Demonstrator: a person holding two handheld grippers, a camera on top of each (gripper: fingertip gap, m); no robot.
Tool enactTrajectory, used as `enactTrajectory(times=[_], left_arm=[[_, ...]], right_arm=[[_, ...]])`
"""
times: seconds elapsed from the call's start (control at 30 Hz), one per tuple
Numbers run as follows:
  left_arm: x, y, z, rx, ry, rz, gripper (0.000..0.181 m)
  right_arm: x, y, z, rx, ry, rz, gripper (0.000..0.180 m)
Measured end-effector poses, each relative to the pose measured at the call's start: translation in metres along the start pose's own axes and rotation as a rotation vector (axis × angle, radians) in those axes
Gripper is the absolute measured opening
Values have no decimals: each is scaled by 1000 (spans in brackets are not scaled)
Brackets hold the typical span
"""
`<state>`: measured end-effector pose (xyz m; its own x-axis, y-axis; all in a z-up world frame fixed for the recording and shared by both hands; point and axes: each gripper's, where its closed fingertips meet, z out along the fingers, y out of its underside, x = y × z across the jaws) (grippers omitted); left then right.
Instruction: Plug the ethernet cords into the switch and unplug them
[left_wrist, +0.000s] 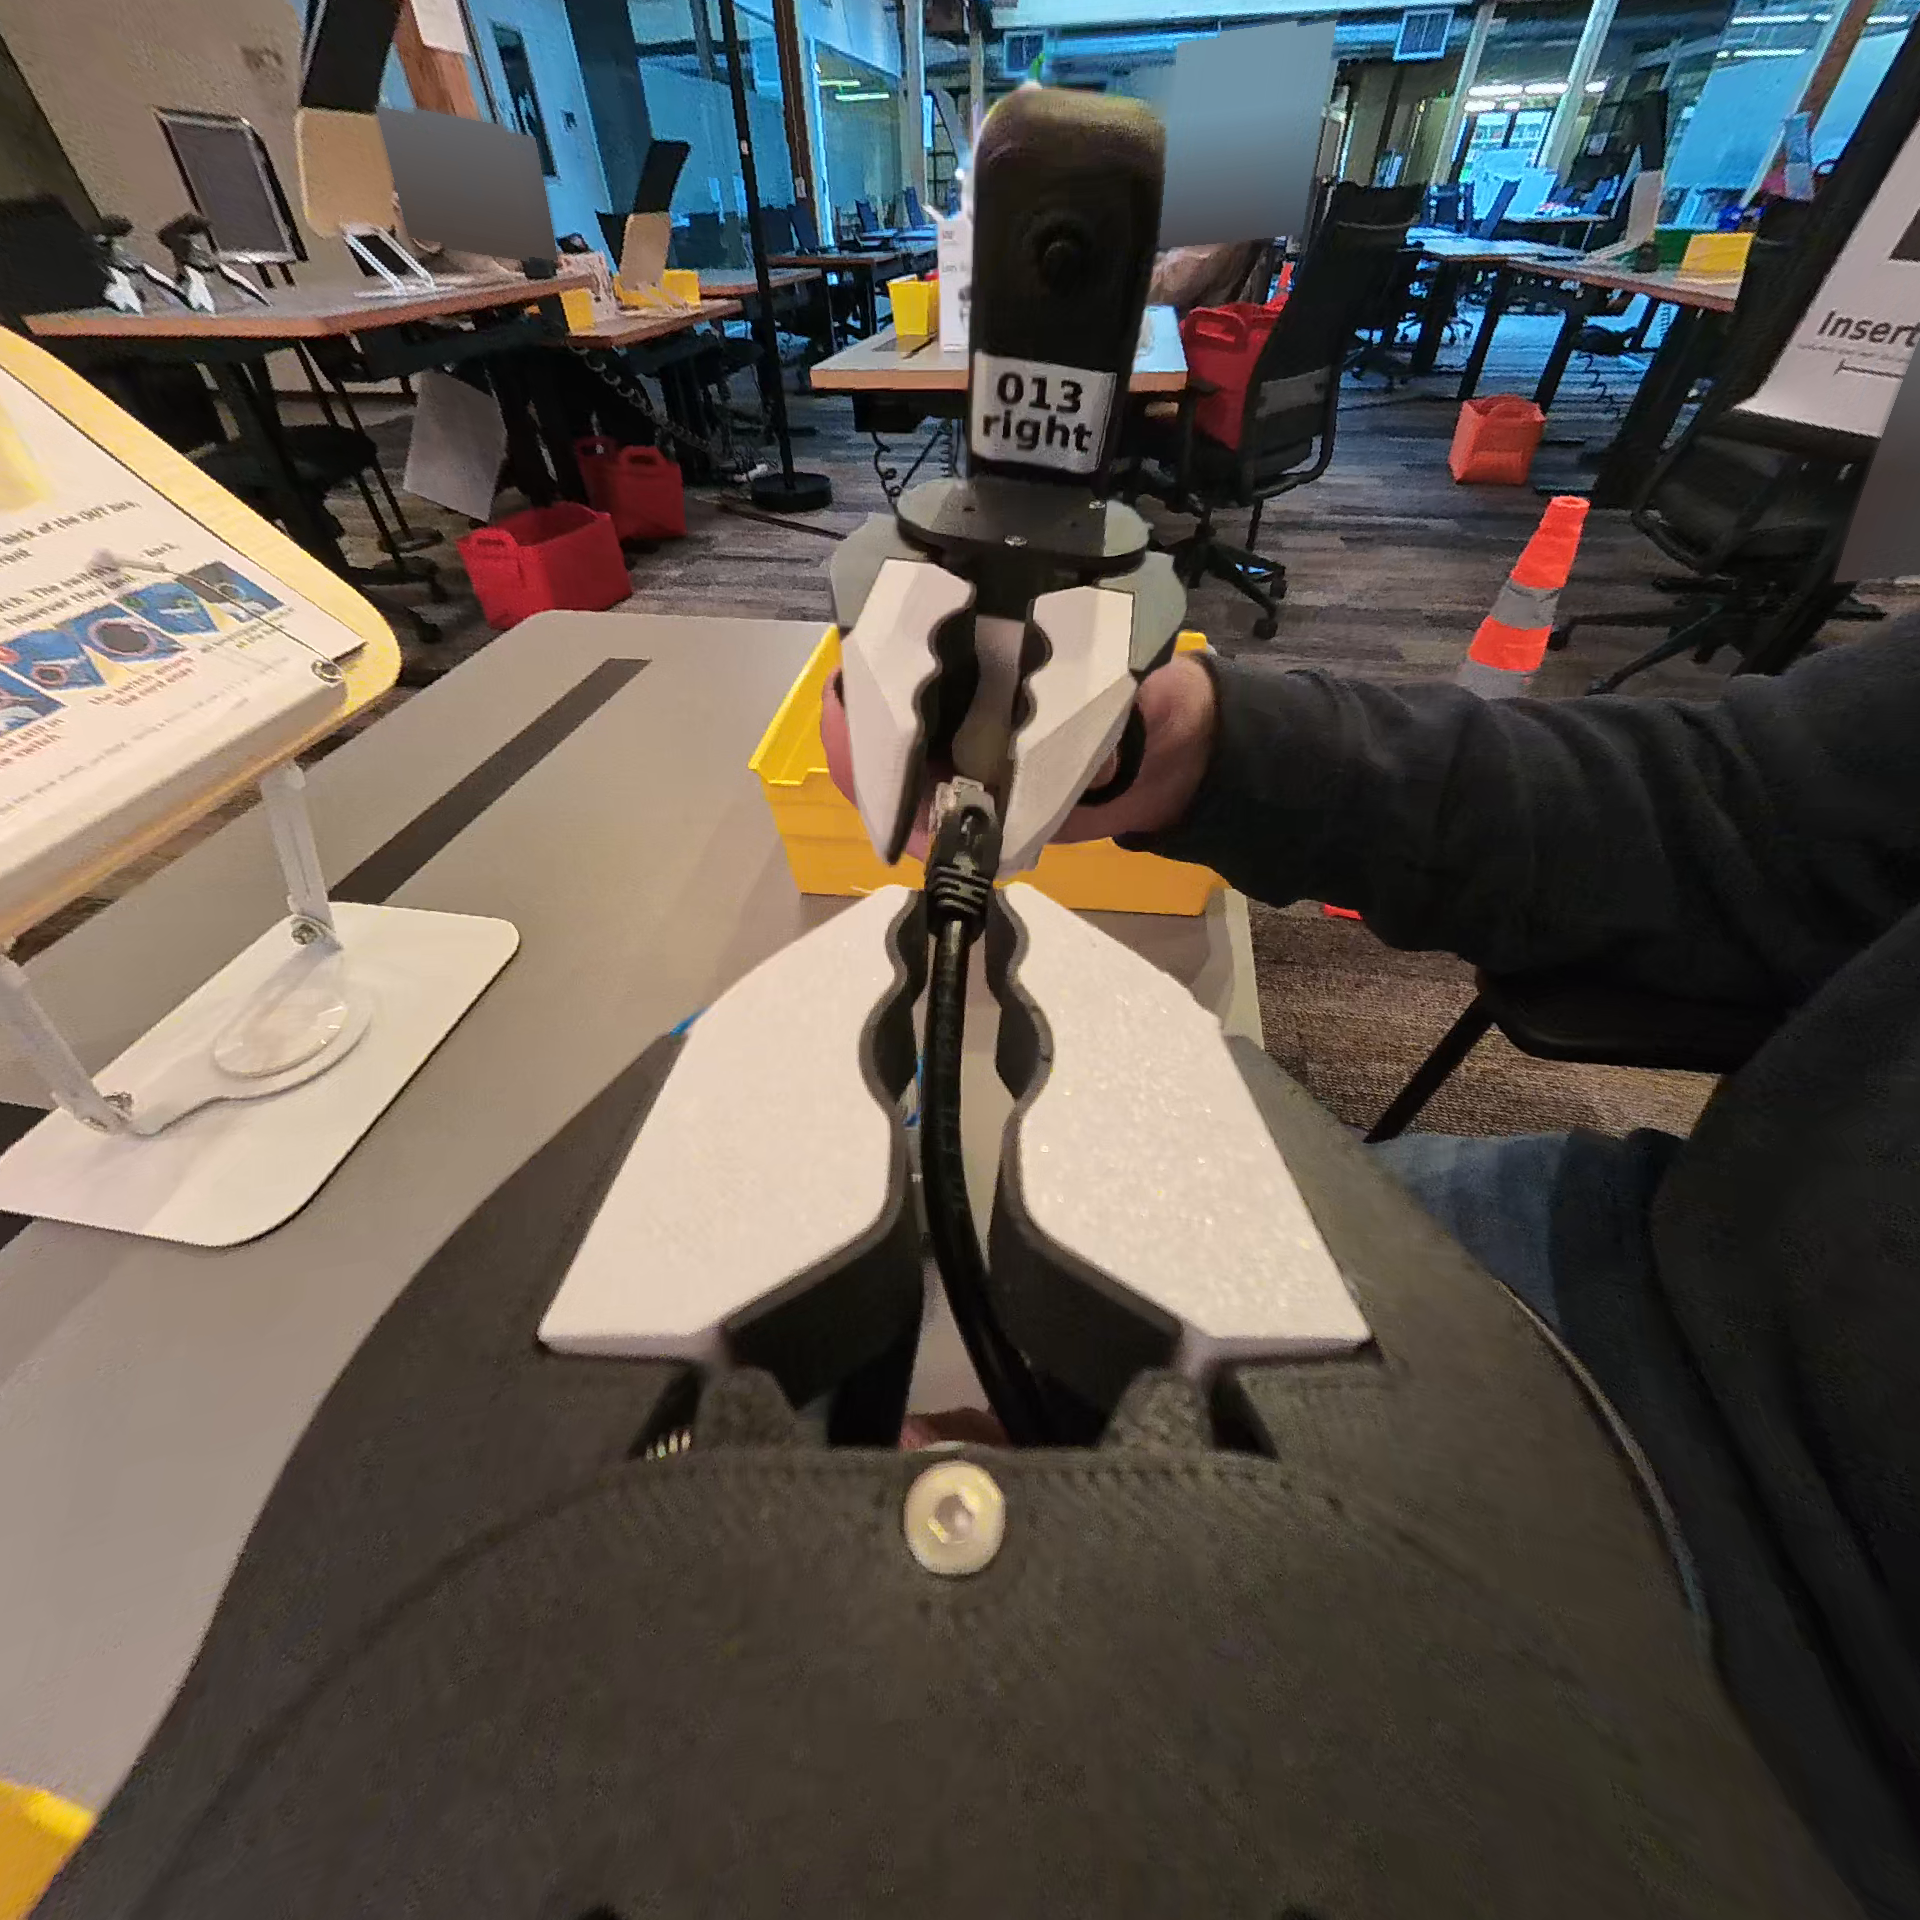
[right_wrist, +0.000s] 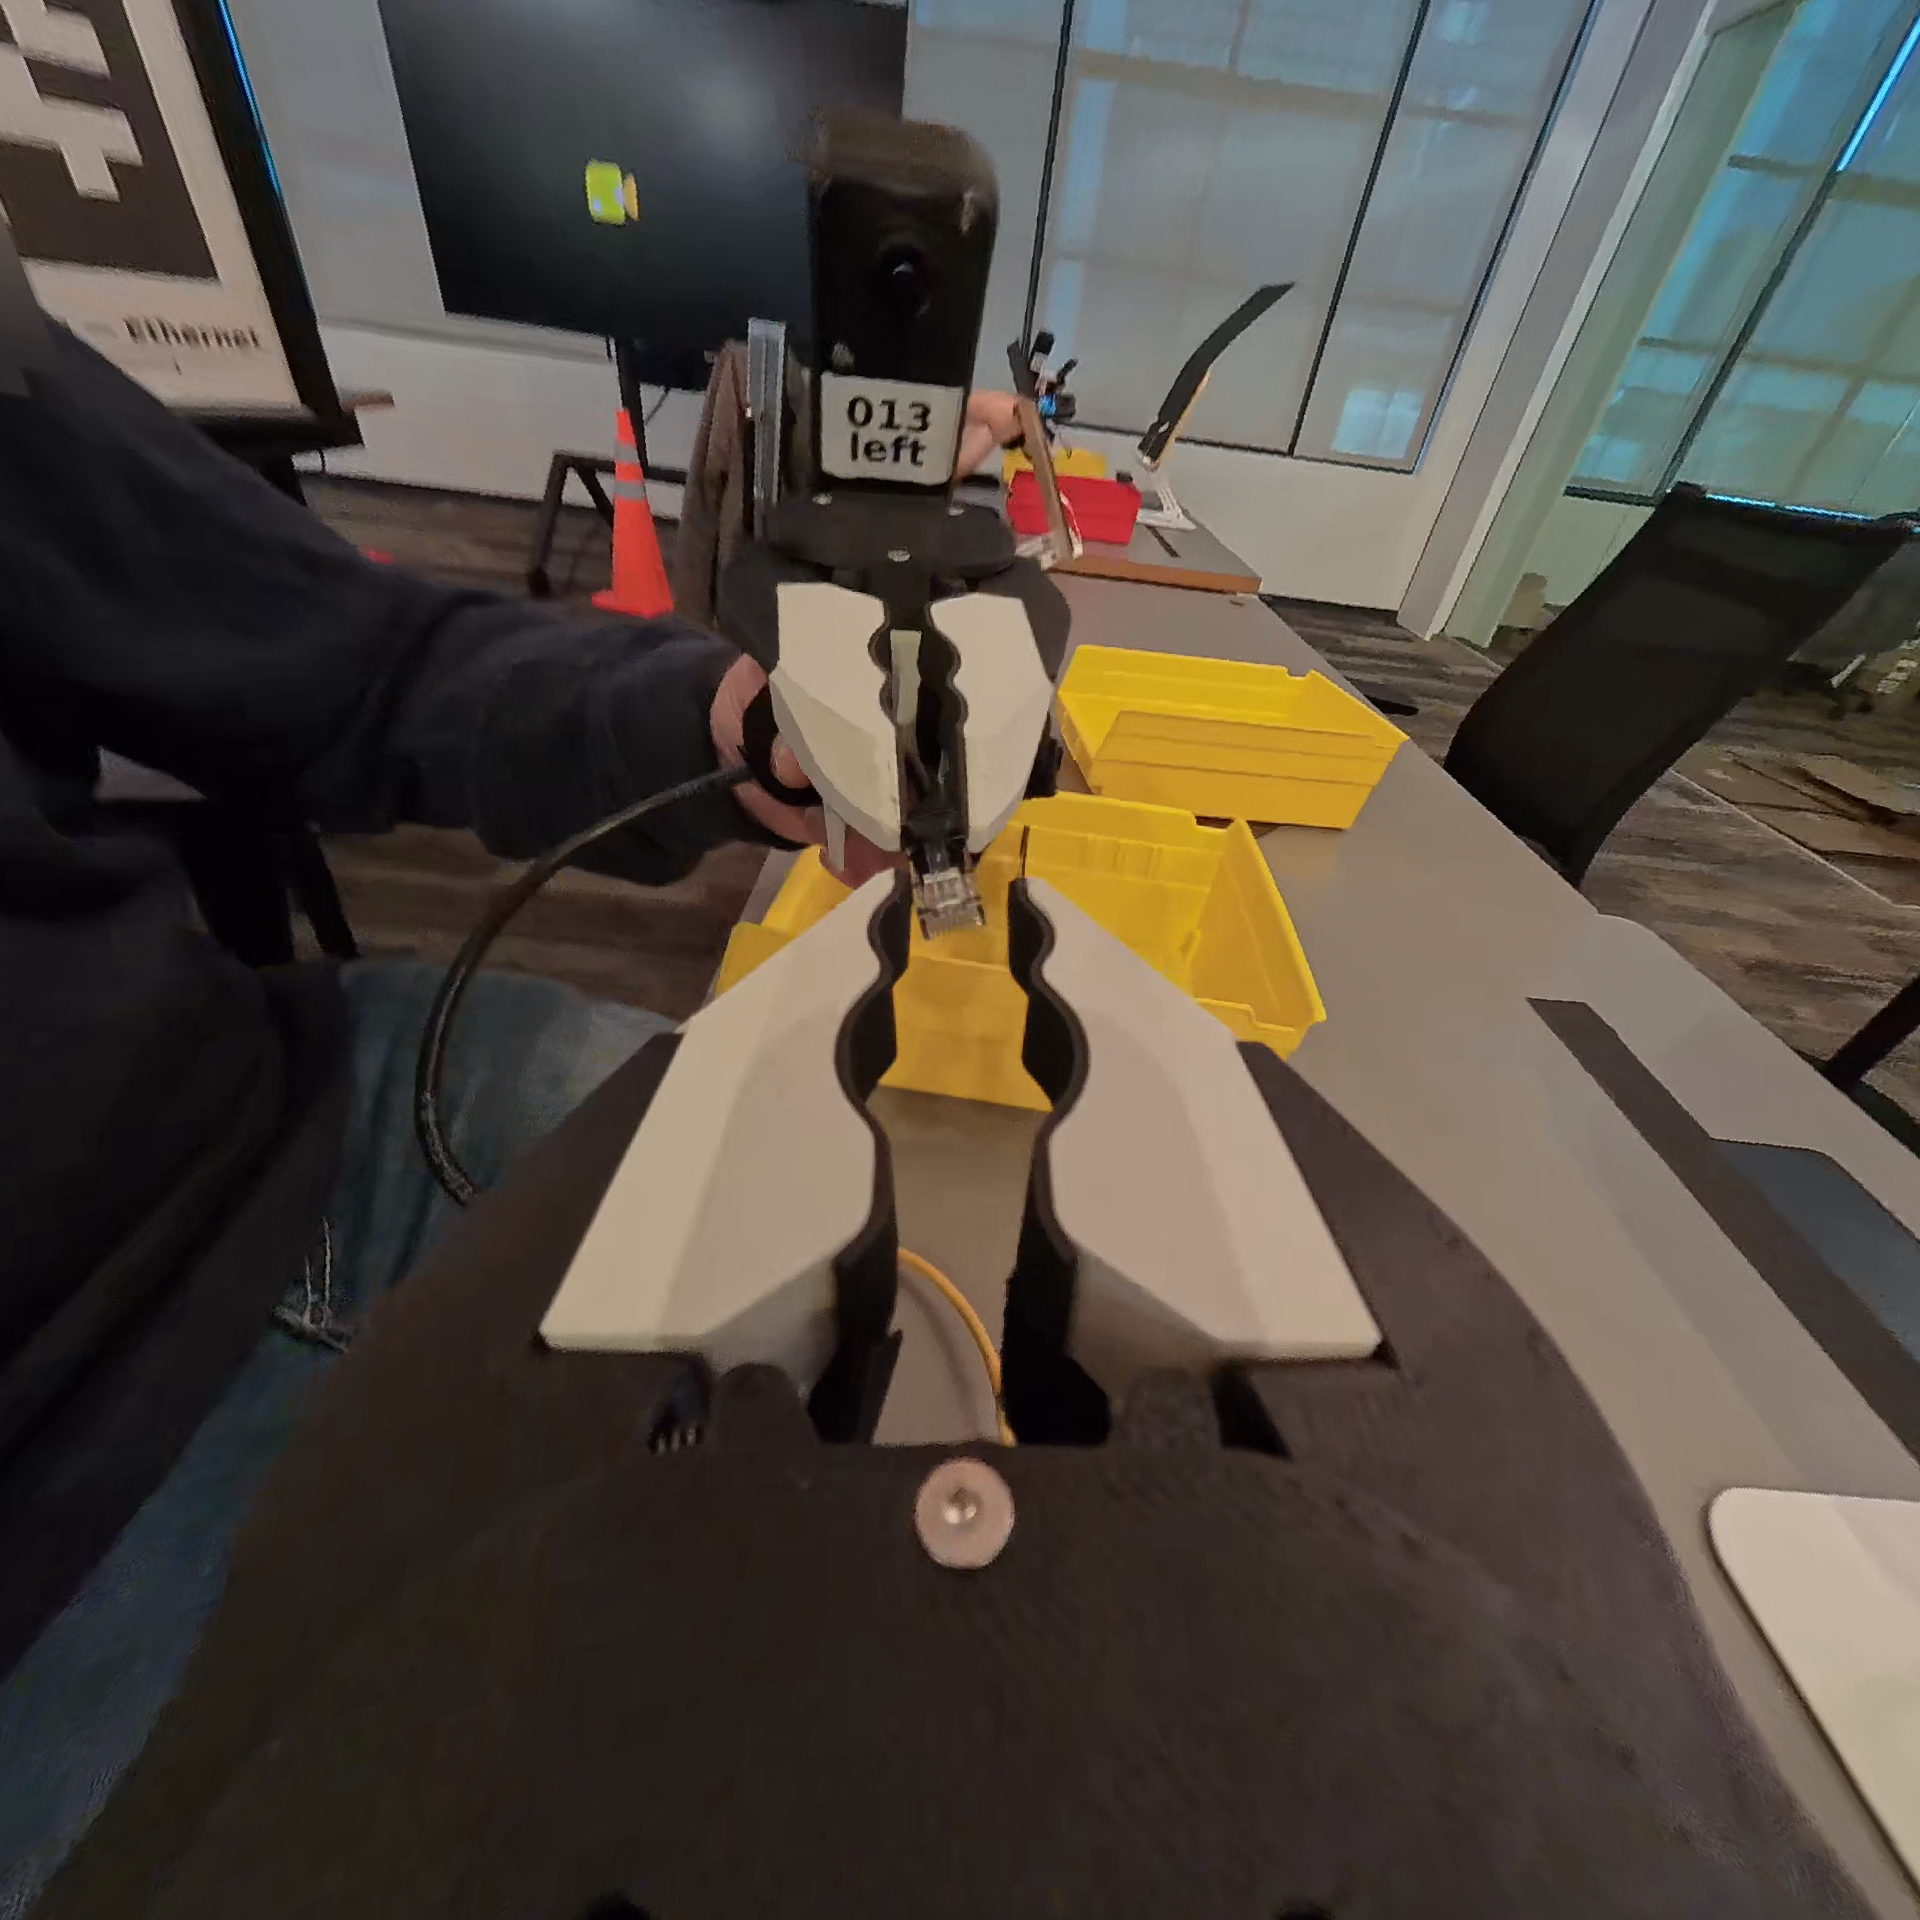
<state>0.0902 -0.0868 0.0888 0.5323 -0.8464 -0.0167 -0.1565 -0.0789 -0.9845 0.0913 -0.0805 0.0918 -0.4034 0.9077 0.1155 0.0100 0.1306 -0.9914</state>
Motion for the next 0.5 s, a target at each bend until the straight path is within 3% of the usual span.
enactTrajectory(times=[0.17, 0.5], left_arm=[[5, 0, 0, 8, 29, -10, 11], [3, -12, 4, 60, -19, 56, 24]], right_arm=[[-8, 1, 3, -35, -33, -15, 11], [-3, -9, 9, 173, -107, 195, 11]])
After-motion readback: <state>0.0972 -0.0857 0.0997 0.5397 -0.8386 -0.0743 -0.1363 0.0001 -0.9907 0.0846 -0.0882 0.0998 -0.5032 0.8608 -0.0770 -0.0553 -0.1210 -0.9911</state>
